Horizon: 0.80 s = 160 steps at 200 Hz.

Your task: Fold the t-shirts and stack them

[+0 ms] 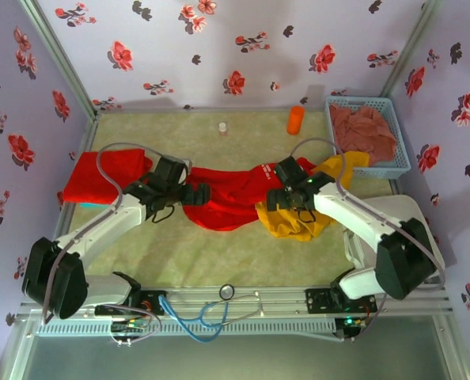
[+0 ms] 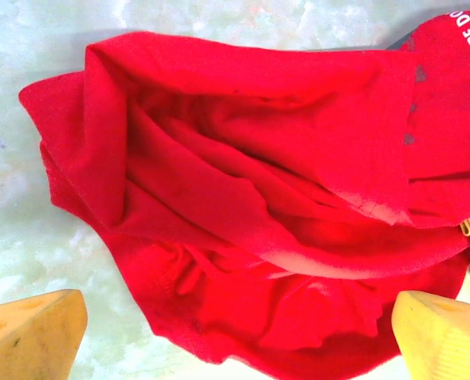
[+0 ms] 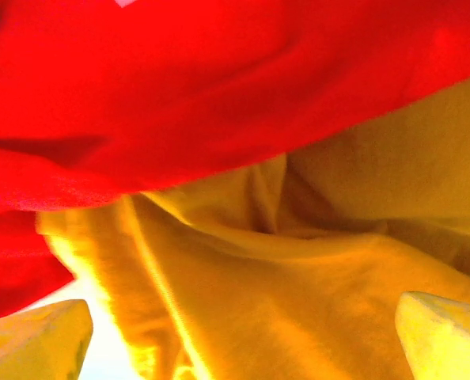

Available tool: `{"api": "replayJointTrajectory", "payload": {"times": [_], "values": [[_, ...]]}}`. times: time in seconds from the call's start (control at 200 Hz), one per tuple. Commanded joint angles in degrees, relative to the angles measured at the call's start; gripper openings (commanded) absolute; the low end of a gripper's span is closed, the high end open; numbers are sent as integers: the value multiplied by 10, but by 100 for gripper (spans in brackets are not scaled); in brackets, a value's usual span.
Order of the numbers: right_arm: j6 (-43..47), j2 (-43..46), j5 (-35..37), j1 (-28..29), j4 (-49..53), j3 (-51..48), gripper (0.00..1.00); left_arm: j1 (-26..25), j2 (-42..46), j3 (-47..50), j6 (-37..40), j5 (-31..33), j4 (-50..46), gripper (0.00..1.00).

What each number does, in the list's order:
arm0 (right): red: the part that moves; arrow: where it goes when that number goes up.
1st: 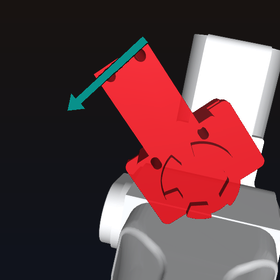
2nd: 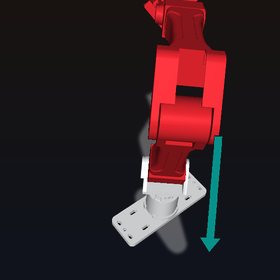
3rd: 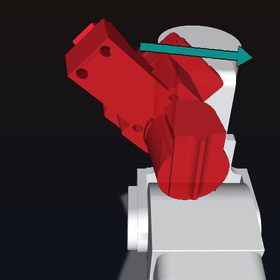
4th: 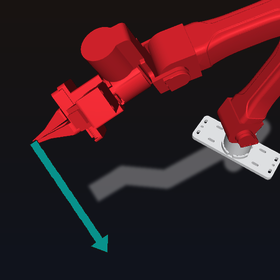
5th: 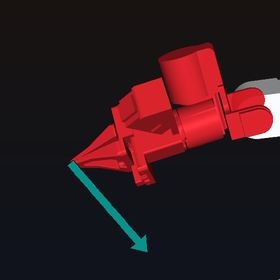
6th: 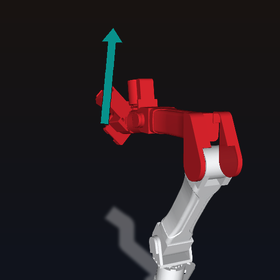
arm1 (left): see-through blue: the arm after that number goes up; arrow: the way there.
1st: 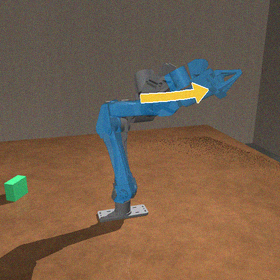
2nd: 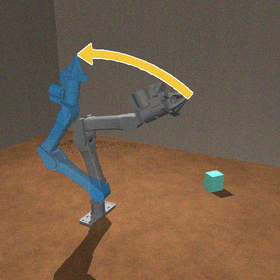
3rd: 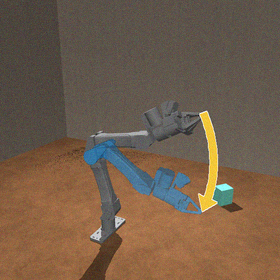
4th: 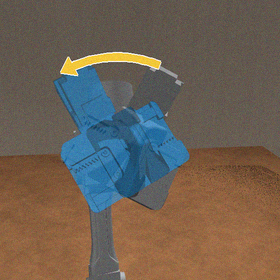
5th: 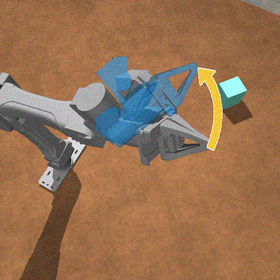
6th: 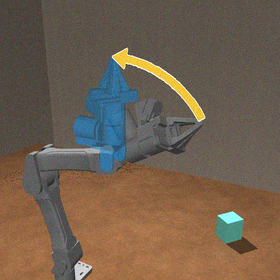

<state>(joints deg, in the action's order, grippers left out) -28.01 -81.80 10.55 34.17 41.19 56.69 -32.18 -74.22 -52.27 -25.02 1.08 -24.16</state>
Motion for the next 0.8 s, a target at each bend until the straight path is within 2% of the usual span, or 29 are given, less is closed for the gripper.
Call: {"api": "replayJointTrajectory", "payload": {"times": [0.0,0.08,0.125,0.215,0.235,0.285,0.29,0.34,0.415,0.525,0.66,0.795], "values": [[-37,-35,38,2,25,-18,95,4,-2,-24,-6,10,10,99],[-42,-58,35,0,23,-29,87,3,-4,-21,-4,10,13,99],[-42,-66,30,-2,19,-36,76,4,-6,-20,-4,11,12,99],[-46,-54,38,-10,22,-41,45,4,-12,-23,-3,10,7,99],[-48,-46,44,-14,25,-42,34,4,-13,-24,-3,10,6,99],[-48,-21,60,-27,38,-36,16,4,-12,-24,-2,10,4,99],[-47,-16,63,-32,41,-34,12,3,-12,-24,-2,10,4,99],[-42,14,79,-49,54,-25,0,4,-10,-22,-2,11,5,99],[-29,74,125,-86,69,-5,0,4,-8,-21,-2,10,6,99],[-5,140,143,-152,57,35,0,3,-7,-21,0,10,6,99],[8,154,222,-194,50,120,0,4,-5,-16,-2,11,12,99],[9,155,264,-213,-32,170,0,3,-8,-14,-7,10,11,99]]}}
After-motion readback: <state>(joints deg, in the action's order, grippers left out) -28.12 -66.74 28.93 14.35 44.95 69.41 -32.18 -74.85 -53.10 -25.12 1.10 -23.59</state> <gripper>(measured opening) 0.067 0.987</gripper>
